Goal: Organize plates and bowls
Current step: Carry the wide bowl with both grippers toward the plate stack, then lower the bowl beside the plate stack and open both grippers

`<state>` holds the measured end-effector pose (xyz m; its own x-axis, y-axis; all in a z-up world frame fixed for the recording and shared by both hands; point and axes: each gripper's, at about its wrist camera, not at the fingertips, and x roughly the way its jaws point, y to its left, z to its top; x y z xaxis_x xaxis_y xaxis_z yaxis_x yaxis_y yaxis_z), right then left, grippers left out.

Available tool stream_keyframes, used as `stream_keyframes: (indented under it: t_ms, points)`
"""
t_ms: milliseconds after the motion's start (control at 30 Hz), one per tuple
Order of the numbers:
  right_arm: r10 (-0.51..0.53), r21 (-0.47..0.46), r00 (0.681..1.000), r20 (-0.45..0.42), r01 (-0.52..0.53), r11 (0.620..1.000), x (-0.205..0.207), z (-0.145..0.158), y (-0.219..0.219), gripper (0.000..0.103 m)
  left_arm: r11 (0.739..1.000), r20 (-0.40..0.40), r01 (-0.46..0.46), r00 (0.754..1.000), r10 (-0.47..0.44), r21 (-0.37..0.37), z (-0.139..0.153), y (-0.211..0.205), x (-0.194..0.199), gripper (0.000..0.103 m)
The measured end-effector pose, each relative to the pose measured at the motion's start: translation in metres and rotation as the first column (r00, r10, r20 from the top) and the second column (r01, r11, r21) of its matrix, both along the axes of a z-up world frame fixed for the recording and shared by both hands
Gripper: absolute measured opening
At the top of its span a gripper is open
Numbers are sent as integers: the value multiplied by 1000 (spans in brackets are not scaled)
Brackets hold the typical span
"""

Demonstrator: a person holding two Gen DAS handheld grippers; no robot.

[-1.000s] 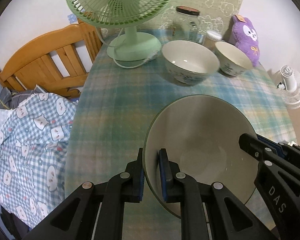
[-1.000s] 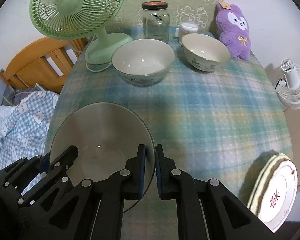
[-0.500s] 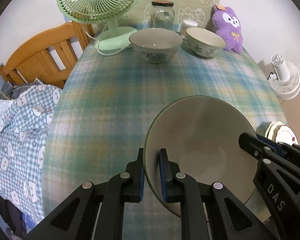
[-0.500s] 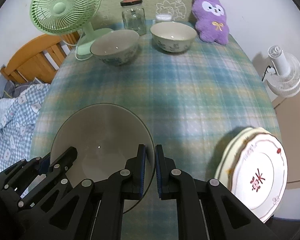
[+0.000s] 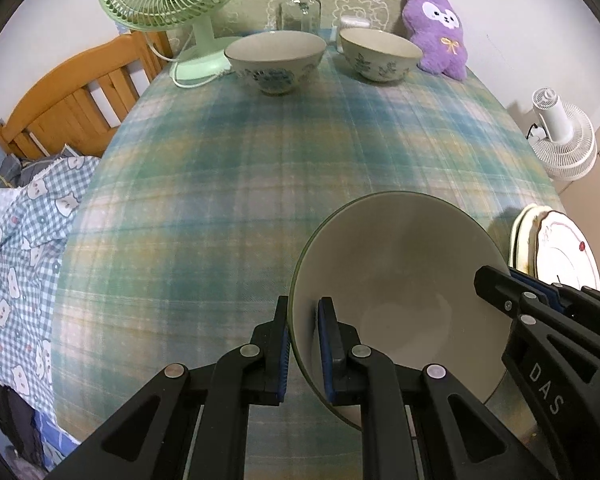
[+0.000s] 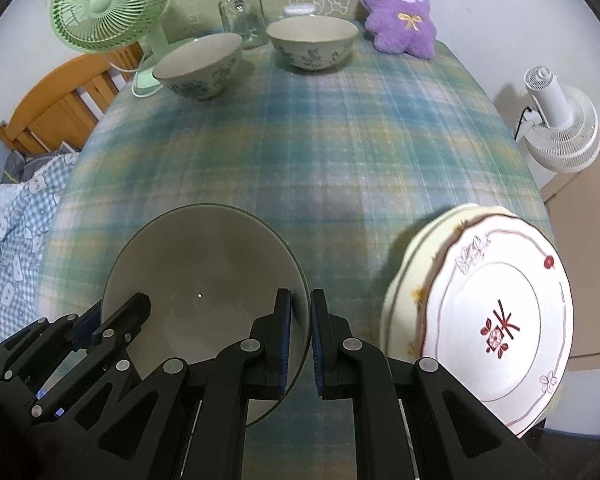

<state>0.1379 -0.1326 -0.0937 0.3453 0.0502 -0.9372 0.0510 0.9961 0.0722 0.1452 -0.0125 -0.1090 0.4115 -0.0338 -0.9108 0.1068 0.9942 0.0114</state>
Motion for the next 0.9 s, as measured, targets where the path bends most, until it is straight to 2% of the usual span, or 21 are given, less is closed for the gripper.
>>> stream_keyframes:
  t_ms: [400,467,500,533,600,633,700,900]
  points:
    - [-4,7,1000,-20,4,1000,-6,-2,-12,12,1000,-14,1,1000,0,11,-2,-13,-6,12]
    - [-4,9,1000,-27,5,1000,-5,-2,-12,12,1000,-17,5,1000,-5,18,-1,-15,-5,18]
    - [-9,19,999,-32,10,1000,-5,-2,-13,13,1000,-16,5,1000,-5,17,-1,-16,-5,24]
    - [-11,25,999,-37,12,1000,-4,-3,-14,13,1000,-14,4,1000,-3,20,0,-16,-6,35]
    - [-9,48,999,-44,12,999,-4,-3,-17,13,1000,-12,4,1000,-4,20,2,-18,-7,47]
    - [-8,60,999,-46,11,998,-4,-3,-19,13,1000,-15,3,1000,-3,22,3,-18,-7,58]
    - [-1,50,999,-35,3,999,-4,1,-20,13,1000,-12,-11,1000,11,23,6,-16,-6,67]
    - [31,66,999,6,-32,997,-6,23,-20,35,997,25,-69,997,68,35,28,-6,-3,70]
